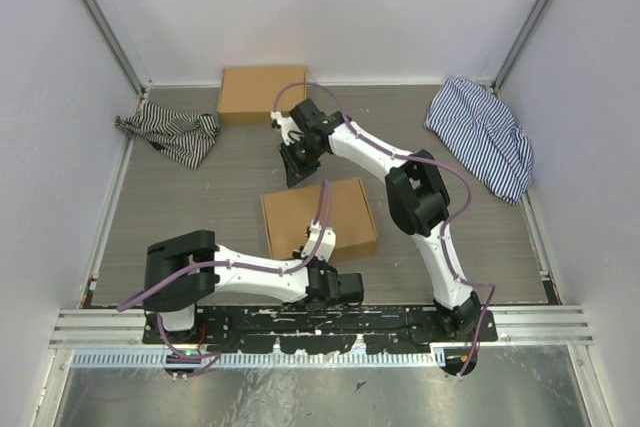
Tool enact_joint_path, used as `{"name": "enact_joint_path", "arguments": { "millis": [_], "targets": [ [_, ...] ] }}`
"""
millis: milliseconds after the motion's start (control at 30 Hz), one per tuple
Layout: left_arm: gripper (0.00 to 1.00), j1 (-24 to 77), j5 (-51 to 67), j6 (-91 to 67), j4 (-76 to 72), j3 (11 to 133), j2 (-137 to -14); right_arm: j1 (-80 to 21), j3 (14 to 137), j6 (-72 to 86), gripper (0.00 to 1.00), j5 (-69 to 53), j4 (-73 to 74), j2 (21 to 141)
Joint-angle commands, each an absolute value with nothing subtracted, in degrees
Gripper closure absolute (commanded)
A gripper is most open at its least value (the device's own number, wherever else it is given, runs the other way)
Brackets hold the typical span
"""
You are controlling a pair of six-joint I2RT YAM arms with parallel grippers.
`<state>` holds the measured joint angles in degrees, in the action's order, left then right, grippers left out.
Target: Fold the paper box
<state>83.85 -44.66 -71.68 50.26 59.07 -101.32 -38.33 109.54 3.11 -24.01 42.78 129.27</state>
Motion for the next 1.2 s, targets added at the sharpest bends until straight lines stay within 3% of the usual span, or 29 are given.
{"name": "enact_joint_path", "arguments": {
  "millis": [0,200,300,367,667,767,833,900,1000,1167],
  "targets": [
    [0.87,82.9,-47.6,-70.1,48.5,61.1,-103.1,-37.6,115.3,4.1,0.81,-23.1,45.7,129.9],
    [0.82,82.0,-48.0,-71.5,50.8,57.6,-98.5,-34.2,112.0,7.0,0.79,-17.7,42.1,125.2],
    [0.73,82.2,-49.4,-71.8,54.8,57.5,-93.2,-32.6,106.8,8.3,0.77,-15.4,37.4,119.0],
    [0.6,82.4,-51.0,-71.7,58.3,58.0,-88.4,-31.4,103.1,9.7,0.75,-13.0,34.1,113.4],
    [0.5,82.3,-56.0,-67.8,68.8,60.6,-70.2,-28.5,89.9,12.2,0.63,3.0,30.3,90.0],
    [0.31,80.9,-56.0,-66.7,68.5,57.9,-64.3,-28.4,81.1,13.8,0.5,11.0,29.7,80.5],
    [0.02,79.6,-55.8,-63.4,65.4,55.7,-60.5,-28.4,74.6,14.6,0.42,16.4,29.2,75.5],
    [0.02,76.1,-52.6,-56.0,59.1,53.9,-57.0,-28.4,68.6,15.6,0.27,19.4,29.1,70.8],
    [0.02,62.6,-40.5,-42.3,49.3,53.0,-52.7,-28.3,61.4,17.7,0.11,21.3,29.0,65.2],
    [0.02,41.9,-24.3,-30.5,44.5,57.1,-56.6,-28.4,56.9,19.1,0.06,20.6,30.4,60.6]
  ]
}}
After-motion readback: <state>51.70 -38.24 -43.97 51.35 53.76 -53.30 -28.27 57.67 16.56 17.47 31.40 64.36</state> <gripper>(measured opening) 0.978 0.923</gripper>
